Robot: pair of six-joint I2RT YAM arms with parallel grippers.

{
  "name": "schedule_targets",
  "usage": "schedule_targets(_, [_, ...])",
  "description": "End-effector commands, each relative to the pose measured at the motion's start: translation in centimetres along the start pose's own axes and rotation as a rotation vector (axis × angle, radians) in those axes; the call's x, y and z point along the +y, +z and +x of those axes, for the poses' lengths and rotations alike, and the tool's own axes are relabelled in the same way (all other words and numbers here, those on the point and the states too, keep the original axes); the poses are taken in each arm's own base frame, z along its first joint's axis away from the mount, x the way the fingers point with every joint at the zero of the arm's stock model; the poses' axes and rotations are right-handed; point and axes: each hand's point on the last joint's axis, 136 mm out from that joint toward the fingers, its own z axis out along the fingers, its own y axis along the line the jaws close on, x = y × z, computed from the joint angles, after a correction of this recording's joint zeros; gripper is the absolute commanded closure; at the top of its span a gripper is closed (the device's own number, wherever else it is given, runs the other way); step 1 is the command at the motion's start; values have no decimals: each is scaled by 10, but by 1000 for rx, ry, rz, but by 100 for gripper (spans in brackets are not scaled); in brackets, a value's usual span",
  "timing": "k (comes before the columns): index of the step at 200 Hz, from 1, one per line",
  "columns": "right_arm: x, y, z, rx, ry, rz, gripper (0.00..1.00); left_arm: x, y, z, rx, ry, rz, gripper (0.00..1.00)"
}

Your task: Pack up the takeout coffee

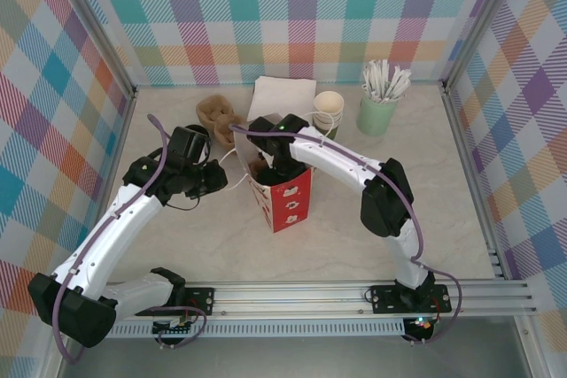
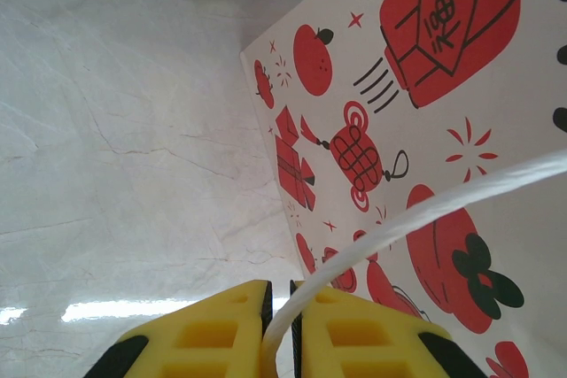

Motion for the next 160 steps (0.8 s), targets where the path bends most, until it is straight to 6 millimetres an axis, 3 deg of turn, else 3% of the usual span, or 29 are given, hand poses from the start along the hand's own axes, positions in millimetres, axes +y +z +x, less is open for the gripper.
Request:
schedule_targets(1, [-6,14,2,30,-3,23,18,3,1,-1,-7,-11,0,84])
schedule_targets(68, [-8,30,6,53,0,31,18,4,3,0,-4,-15,-1,84])
schedule_targets(160, [-6,28,6,45,4,23,18,5,4,1,-2,-15,-3,84])
